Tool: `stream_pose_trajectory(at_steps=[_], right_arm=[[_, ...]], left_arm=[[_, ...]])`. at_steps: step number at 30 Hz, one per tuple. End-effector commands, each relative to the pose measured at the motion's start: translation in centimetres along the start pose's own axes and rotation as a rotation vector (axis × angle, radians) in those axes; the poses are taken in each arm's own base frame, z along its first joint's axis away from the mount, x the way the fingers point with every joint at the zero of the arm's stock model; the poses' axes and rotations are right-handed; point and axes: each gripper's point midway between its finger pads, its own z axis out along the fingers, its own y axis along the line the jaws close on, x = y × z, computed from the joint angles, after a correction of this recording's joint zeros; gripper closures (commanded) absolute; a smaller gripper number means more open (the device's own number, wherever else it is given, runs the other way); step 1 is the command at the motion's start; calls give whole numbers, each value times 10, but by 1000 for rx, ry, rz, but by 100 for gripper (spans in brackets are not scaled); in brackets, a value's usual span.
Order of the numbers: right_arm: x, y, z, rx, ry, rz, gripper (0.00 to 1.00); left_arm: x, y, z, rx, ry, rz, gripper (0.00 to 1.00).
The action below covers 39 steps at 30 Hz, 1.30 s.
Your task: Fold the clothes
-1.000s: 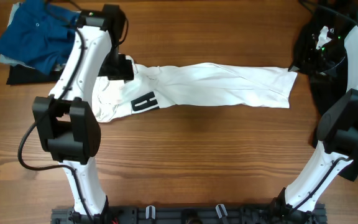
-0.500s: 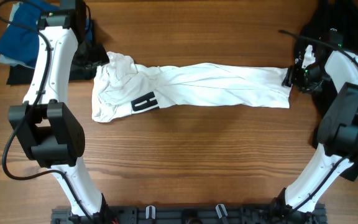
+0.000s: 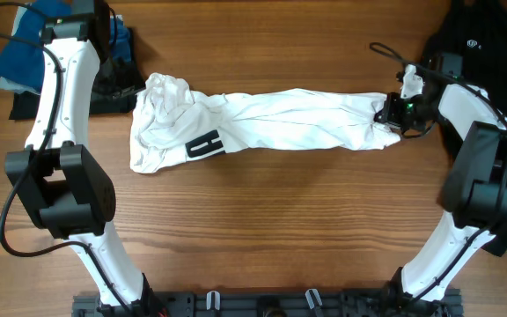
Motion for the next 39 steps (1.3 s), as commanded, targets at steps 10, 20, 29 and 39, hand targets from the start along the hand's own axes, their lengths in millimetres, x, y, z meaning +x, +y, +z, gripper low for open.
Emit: stream_pose_trajectory(at_steps=[10,20,29,39], right_arm=[[-40,4,-110,-58,-31,-28,96],[5,196,-28,-138,124,-307,92],[19,240,-13,-184,135,-359,1],[-18,174,-65,-35,31,-268,0]], left_arm=[[-6,25,-5,4,-6,-82,0],[-6,23,-5,16,-5,-83,0],[-4,11,-5,83,9,-83,0],[58,-86,26,475,140,345,0]])
